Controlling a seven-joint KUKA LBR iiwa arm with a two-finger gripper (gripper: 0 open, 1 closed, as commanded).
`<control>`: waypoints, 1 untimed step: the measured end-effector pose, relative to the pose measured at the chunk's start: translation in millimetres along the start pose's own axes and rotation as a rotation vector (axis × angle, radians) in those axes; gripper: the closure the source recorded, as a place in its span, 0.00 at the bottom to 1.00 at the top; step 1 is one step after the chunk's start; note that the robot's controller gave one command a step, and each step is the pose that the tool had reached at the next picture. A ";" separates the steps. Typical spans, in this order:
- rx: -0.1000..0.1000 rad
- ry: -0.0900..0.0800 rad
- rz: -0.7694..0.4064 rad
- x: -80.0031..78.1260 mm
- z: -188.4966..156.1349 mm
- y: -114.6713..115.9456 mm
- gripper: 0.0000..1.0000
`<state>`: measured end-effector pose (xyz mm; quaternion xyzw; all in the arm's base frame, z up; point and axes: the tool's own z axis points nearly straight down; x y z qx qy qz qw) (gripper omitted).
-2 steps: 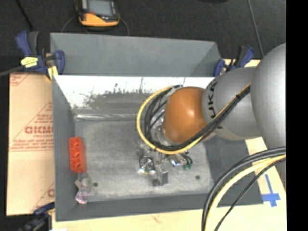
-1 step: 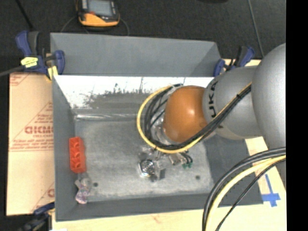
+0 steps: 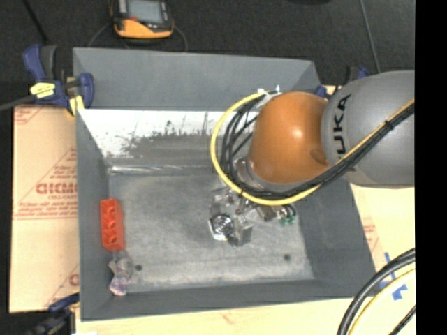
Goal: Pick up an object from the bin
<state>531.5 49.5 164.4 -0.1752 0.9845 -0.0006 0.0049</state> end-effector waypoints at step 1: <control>0.000 -0.001 -0.002 9.3 -76.8 11.4 1.00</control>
Offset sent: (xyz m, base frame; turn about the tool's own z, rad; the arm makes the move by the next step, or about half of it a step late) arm -0.0153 0.0082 0.0716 -0.0026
